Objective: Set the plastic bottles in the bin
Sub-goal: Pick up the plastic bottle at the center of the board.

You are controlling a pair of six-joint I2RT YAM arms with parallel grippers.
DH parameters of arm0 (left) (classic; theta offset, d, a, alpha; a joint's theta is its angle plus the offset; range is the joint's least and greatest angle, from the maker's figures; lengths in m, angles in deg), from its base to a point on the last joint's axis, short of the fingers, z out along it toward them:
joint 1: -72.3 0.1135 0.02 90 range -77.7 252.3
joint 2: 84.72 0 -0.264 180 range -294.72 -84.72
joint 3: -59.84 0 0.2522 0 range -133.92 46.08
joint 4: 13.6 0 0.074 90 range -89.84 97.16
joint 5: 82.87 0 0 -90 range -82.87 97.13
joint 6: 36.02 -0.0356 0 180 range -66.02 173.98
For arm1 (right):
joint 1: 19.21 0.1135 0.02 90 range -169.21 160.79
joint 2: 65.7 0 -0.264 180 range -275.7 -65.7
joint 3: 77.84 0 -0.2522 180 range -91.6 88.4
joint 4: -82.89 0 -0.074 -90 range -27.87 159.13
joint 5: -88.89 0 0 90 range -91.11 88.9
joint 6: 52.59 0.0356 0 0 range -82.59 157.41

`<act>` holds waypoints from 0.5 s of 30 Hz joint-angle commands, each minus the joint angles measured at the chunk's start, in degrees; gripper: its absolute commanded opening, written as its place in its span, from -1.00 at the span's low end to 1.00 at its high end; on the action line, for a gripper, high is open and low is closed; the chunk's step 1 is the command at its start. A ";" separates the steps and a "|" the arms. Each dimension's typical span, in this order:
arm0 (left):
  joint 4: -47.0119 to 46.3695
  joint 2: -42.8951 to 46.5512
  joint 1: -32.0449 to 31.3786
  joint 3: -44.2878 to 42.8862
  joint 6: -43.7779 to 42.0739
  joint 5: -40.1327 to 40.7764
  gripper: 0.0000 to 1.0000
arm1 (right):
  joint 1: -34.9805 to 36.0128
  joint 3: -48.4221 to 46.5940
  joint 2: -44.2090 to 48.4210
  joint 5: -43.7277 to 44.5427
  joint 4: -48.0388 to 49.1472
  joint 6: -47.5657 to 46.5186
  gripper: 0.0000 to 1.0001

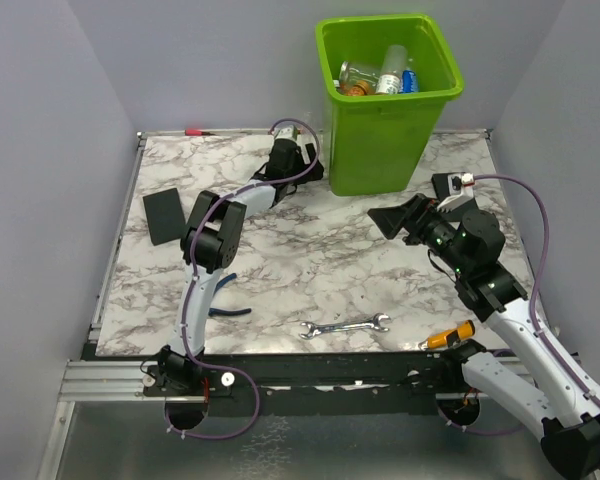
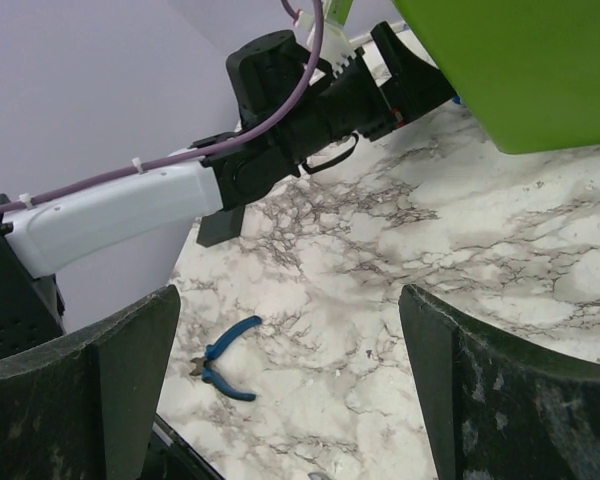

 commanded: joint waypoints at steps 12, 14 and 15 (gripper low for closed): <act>2.16 -11.30 -0.55 -11.45 0.93 4.86 0.33 | 0.51 2.33 1.90 -1.70 -0.70 0.52 0.89; 2.85 -12.20 -0.96 -12.39 0.40 5.31 0.32 | 0.50 2.99 2.15 -1.51 -0.99 0.58 0.89; 3.04 -12.55 -1.13 -12.78 0.06 5.46 0.31 | 0.45 3.23 2.27 -1.37 -1.02 0.65 0.89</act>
